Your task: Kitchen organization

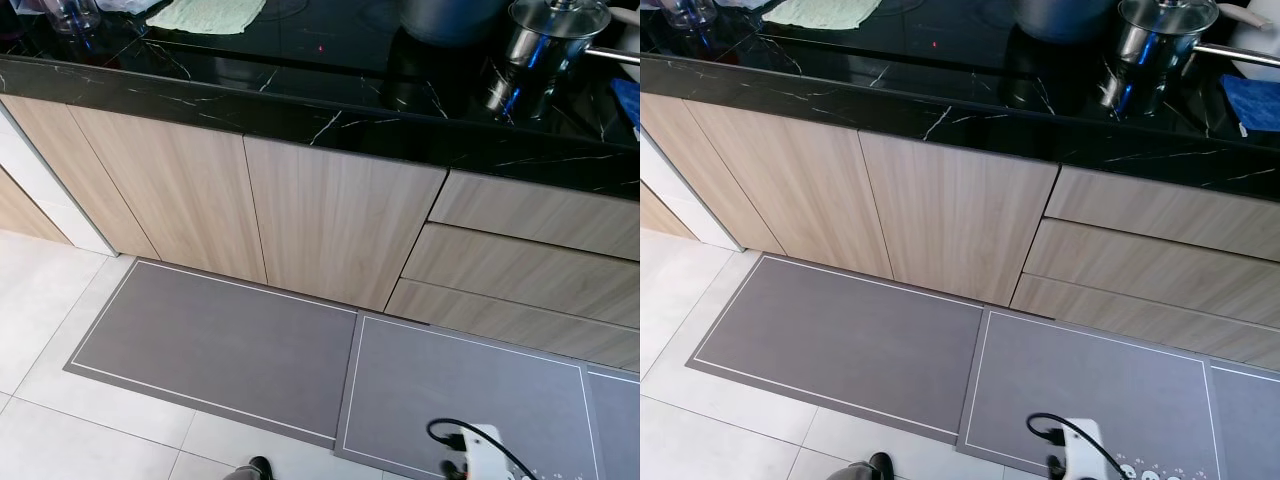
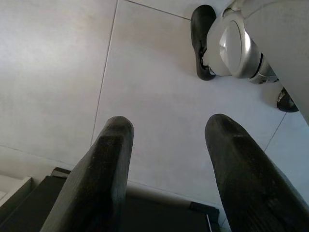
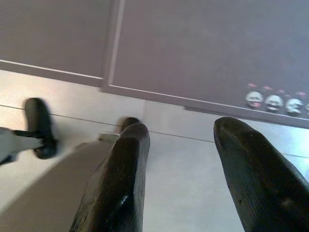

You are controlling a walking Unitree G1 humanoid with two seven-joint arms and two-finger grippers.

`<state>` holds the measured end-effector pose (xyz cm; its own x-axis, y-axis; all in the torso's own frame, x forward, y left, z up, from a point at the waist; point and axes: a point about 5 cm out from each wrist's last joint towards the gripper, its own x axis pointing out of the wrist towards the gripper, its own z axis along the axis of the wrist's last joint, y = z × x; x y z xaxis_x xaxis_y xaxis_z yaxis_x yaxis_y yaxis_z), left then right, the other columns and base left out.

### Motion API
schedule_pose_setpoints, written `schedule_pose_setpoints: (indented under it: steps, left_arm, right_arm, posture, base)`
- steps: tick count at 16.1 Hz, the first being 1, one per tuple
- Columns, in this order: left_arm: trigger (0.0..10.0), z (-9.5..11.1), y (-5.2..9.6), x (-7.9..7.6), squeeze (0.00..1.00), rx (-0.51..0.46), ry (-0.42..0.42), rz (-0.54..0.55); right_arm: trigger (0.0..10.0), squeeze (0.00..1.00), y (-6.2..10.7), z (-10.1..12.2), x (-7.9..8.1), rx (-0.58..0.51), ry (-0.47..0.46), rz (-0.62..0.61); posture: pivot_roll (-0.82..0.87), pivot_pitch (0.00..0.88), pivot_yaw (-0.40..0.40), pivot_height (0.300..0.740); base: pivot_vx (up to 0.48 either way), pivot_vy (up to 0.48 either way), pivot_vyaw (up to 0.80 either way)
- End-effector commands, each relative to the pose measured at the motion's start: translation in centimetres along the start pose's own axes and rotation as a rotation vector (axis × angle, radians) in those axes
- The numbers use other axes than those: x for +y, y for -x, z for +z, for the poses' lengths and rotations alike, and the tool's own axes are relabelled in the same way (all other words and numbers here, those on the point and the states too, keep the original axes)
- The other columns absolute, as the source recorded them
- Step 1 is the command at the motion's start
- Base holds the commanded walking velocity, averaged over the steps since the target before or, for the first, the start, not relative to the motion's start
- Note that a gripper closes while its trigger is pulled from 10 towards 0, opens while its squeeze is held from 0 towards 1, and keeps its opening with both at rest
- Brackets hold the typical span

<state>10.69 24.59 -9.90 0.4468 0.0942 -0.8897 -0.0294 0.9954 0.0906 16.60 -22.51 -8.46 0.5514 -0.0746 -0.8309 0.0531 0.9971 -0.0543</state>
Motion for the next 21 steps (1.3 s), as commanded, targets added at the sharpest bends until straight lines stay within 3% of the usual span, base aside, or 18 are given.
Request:
schedule_pose_setpoints:
  steps: [1, 3, 5, 9, 13, 18, 19, 21]
  left_arm:
    - [10.0, -1.0, 0.2, 0.0, 0.00, 0.029, -0.030, -0.009]
    - [10.0, 0.1, 0.1, 0.5, 0.00, -0.037, -0.006, 0.026]
    - [10.0, 1.6, 0.1, 1.4, 0.00, -0.117, 0.072, 0.069]
    - [10.0, 3.5, 0.0, 1.3, 0.00, -0.198, 0.101, 0.019]
    - [10.0, 2.8, 0.0, 1.1, 0.00, -0.175, 0.092, -0.011]
    - [10.0, -0.3, 0.7, 1.9, 0.00, -0.090, 0.089, -0.009]
    - [10.0, 1.7, 0.0, 0.6, 0.00, -0.115, 0.077, -0.022]
    - [10.0, 2.7, -0.3, 0.1, 0.00, -0.131, 0.057, -0.028]
  right_arm:
    - [10.0, 0.00, 0.3, -0.8, -0.8, 0.021, -0.014, -0.033]
    - [10.0, 0.00, 0.3, -1.4, -0.3, 0.043, -0.016, -0.016]
    - [10.0, 0.00, 0.3, -2.1, 0.7, 0.061, -0.012, 0.016]
    - [10.0, 0.00, 0.5, -3.6, 2.1, 0.101, 0.007, 0.047]
    - [10.0, 0.00, 0.7, -3.8, 1.5, 0.097, -0.014, 0.026]
    - [10.0, 0.00, 0.8, -3.6, 0.6, 0.073, -0.053, -0.001]
    - [10.0, 0.00, 0.9, -3.9, 0.1, 0.076, -0.050, -0.007]
    - [10.0, 0.00, 1.1, -4.2, -0.7, 0.084, -0.037, -0.026]
  posture:
    - [0.07, 0.180, -0.016, 0.740]
    - [0.07, 0.184, -0.016, 0.740]
    - [0.09, 0.188, -0.019, 0.740]
    - [0.09, 0.184, -0.019, 0.740]
    - [0.09, 0.175, -0.018, 0.740]
    - [0.08, 0.157, -0.018, 0.740]
    - [0.08, 0.155, -0.018, 0.740]
    - [0.08, 0.156, -0.020, 0.740]
  base:
    - [0.000, 0.000, 0.00]
    - [0.000, 0.000, 0.00]
    - [0.000, 0.000, 0.00]
    - [0.000, 0.000, 0.00]
    - [0.000, 0.000, 0.00]
    - [0.000, 0.000, 0.00]
    - [0.000, 0.000, 0.00]
    - [0.000, 0.000, 0.00]
